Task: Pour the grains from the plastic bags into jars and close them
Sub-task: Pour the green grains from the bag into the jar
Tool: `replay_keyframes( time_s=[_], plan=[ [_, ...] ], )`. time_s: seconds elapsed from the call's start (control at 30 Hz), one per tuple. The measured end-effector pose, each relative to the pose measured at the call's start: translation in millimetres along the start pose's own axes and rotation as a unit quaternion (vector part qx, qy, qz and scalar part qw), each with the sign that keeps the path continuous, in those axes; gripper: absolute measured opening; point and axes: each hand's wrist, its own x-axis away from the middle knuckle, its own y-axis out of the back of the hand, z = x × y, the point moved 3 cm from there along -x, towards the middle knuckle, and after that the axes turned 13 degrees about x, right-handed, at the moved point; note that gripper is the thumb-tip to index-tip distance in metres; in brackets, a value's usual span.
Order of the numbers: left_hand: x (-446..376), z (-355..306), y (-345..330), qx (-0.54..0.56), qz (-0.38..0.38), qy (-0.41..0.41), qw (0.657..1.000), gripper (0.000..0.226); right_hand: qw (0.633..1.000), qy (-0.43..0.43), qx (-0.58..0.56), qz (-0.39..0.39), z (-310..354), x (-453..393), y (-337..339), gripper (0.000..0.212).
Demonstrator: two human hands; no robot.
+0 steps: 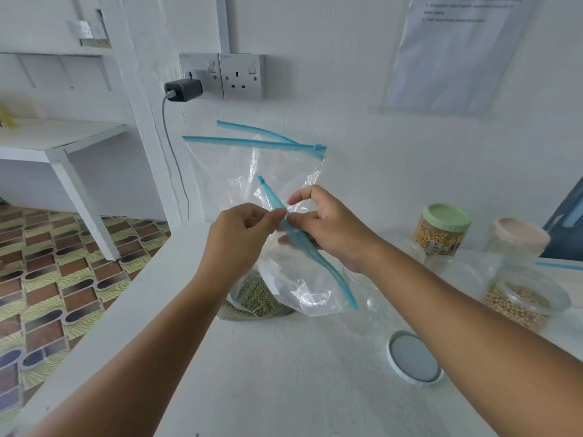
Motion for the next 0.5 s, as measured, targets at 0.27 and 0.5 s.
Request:
replay_keyframes(
  time_s=[0.27,0.5],
  plan=[
    [5.9,-7.0,3.1,0.029,-0.012,0.026,0.999,0.023,0.998,0.061,0.015,-0.014,-0.9,7.4,2.6,0.012],
    [14.9,-10.6,4.2,0.04,-0.033,0.042,0.998,0.017,0.998,0.06,0.01,-0.003,-6.6,6.1,-1.1,0.003]
  ],
)
